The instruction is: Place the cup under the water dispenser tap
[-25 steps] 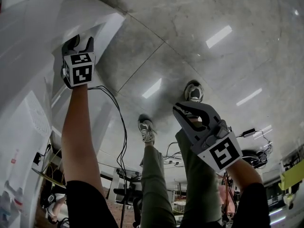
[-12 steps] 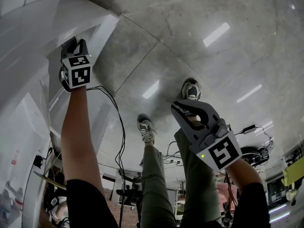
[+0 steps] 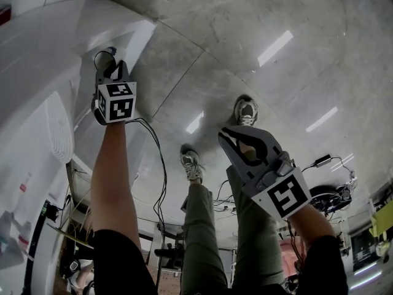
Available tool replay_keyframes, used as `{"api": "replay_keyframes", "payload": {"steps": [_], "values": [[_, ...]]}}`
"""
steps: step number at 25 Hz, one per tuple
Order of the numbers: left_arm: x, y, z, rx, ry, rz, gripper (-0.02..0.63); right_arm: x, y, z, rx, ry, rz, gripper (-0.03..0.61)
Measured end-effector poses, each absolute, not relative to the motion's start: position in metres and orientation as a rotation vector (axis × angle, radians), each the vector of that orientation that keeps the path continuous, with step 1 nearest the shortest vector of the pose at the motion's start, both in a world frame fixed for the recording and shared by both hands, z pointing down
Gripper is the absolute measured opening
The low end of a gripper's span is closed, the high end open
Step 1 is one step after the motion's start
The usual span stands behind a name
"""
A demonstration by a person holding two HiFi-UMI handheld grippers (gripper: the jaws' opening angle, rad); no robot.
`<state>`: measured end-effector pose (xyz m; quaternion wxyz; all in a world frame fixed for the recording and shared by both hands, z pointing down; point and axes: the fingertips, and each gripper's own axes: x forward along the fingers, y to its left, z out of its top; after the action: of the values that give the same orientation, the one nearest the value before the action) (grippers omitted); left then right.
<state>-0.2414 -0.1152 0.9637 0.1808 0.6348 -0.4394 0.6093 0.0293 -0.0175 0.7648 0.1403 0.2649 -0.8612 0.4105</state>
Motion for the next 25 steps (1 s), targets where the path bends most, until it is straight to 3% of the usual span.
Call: {"api": "replay_keyframes", "payload": {"steps": [25], "values": [[-0.113,-0.023,0.728,2.161,-0.892,1.623,0.064,0.017,0.043,0.560,0.969,-2.601,1.100,0.046]]}}
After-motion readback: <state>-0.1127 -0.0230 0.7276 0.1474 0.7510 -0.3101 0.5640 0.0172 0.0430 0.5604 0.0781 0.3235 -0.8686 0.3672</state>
